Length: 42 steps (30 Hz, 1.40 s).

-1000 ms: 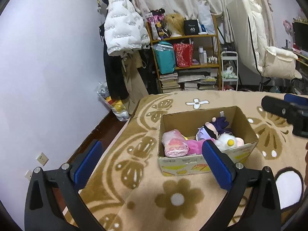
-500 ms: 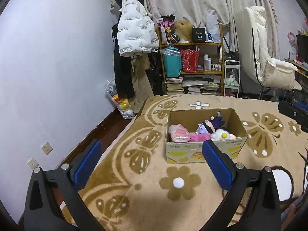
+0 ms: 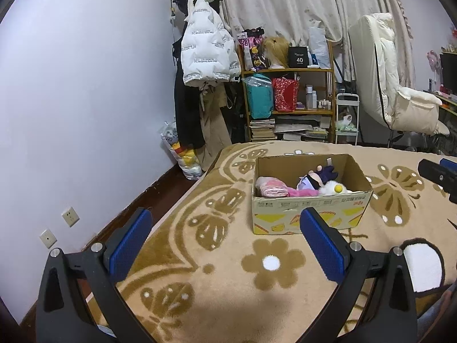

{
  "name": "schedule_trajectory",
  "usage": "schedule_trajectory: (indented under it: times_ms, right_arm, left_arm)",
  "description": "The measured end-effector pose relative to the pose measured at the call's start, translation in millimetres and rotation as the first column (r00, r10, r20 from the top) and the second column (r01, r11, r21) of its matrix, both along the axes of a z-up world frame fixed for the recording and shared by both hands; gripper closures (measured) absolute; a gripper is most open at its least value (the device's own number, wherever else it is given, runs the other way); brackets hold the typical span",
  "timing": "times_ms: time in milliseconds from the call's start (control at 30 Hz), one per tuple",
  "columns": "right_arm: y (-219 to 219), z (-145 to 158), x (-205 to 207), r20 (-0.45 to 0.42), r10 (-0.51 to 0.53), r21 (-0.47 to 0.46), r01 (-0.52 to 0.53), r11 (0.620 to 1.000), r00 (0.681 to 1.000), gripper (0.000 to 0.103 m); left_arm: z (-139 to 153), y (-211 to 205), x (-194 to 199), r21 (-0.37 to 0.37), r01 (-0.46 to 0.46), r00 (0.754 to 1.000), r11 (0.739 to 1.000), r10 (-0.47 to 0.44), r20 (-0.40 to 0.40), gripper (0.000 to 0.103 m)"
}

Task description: Organize soft objects

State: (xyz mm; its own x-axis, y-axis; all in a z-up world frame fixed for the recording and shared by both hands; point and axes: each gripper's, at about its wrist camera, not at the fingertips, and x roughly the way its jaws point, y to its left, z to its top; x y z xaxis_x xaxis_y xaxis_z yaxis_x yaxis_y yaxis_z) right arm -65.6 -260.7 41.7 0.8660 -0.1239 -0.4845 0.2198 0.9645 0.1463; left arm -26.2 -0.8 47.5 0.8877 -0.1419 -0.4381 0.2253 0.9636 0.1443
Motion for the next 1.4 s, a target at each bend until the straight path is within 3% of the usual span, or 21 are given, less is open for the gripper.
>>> schedule_trajectory:
  times_ms: [400,733,1400]
  right_arm:
    - [-4,-29,11,-0.08,-0.03,0.017,0.031,0.999,0.996,0.0]
    - [-7,-34,15,-0.083,-0.034,0.026,0.036,0.999,0.996,0.0]
    - [-6,-33,17,-0.072,-0.053,0.025,0.055,0.998,0.996,0.0]
  left_arm:
    - [-25,3,22,0.012,-0.022,0.999,1.0,0.022,-0.046,0.001]
    - [-36,-5,27,0.052,0.005,0.998,0.999,-0.002,-0.07,0.001]
    - [-42,-7,30,0.04,0.025,0.996,0.999,-0.021,-0.091,0.001]
